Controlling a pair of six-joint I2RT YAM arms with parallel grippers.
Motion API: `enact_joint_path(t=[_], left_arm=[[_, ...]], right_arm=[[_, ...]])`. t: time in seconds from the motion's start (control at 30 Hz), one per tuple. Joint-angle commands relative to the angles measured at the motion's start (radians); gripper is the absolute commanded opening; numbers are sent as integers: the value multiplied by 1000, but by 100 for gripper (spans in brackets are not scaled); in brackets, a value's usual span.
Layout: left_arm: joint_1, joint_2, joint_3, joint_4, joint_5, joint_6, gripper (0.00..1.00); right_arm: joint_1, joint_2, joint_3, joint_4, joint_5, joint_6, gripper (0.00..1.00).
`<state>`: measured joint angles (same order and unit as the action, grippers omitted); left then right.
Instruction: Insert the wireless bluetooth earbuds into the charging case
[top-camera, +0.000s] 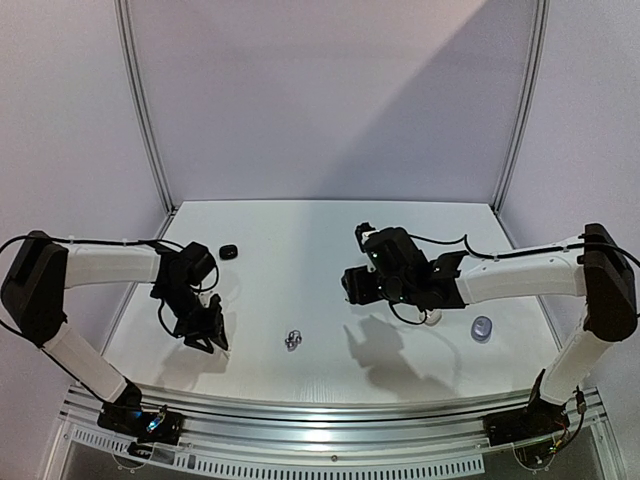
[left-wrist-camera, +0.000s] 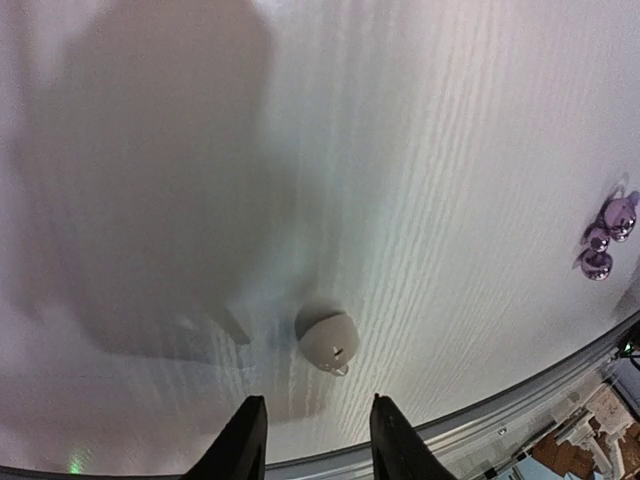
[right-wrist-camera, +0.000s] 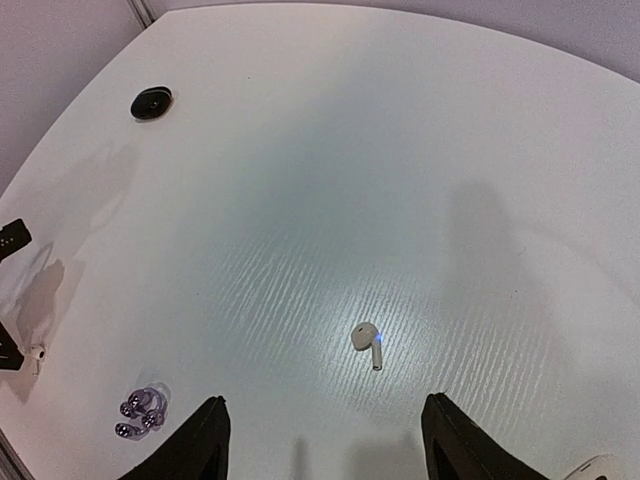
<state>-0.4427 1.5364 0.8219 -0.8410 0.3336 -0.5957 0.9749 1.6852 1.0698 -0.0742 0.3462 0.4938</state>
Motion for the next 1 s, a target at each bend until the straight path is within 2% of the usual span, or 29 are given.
enact_joint_path(t=[0.0,0.3,0.53,0.8,0.97], left_arm=[[-31,40,-7,59,41,-38,35],[-33,96,-15,86,50,-68,26],[-52,160,45,132,35,-51,22],[-106,266,167,121,-23,-13,12],[-126,392,285,58,-67,28,7]], right_arm=[[6,19,17,-21,-3,-3,66],[8,-6,-19,-25,9,7,65],[8,-18,-36,-27,17,13,65],[8,-53,-83,-17,39,17,65],[8,-89,-128,-15,57,14,66]])
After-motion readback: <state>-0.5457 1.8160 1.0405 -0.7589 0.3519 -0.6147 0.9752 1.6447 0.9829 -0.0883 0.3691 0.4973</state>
